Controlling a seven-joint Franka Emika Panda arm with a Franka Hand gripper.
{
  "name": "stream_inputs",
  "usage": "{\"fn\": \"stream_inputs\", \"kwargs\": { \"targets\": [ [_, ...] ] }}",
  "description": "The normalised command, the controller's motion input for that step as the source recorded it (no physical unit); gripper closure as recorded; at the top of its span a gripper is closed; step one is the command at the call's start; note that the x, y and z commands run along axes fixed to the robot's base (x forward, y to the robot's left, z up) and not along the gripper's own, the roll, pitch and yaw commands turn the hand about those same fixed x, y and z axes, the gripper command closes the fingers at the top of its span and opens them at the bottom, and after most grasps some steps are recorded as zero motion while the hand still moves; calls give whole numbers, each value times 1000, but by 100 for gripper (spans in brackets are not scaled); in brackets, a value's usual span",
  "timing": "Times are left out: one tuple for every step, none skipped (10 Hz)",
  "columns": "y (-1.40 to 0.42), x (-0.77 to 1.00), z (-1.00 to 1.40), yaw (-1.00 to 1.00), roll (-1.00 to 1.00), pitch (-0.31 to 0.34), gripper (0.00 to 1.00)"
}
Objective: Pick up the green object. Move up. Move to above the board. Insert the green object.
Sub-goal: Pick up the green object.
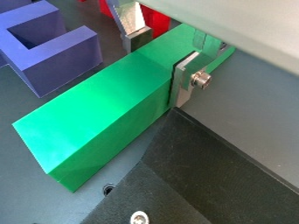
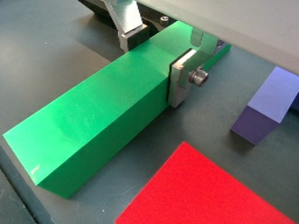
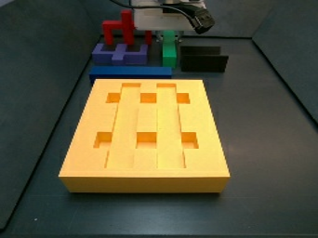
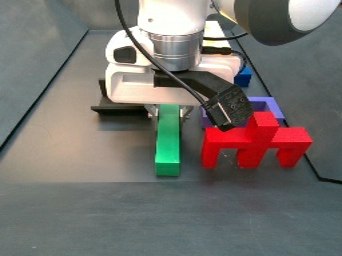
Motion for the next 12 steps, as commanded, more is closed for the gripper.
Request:
{"fn": "stream_inputs", "kwargs": {
  "targets": [
    [0, 0, 0, 0, 0, 0, 100],
    [0, 0, 0, 0, 0, 0, 100],
    [0, 0, 0, 0, 0, 0, 100],
    [0, 0, 0, 0, 0, 0, 100],
    [0, 0, 0, 0, 0, 0, 100],
    [0, 0, 0, 0, 0, 0, 100],
    [0, 0, 0, 0, 0, 0, 100],
    [0, 0, 0, 0, 0, 0, 100],
    [0, 0, 0, 0, 0, 0, 100],
    [0, 0, 0, 0, 0, 0, 100],
    [0, 0, 0, 0, 0, 0, 100],
    [0, 0, 0, 0, 0, 0, 100]
  ]
}}
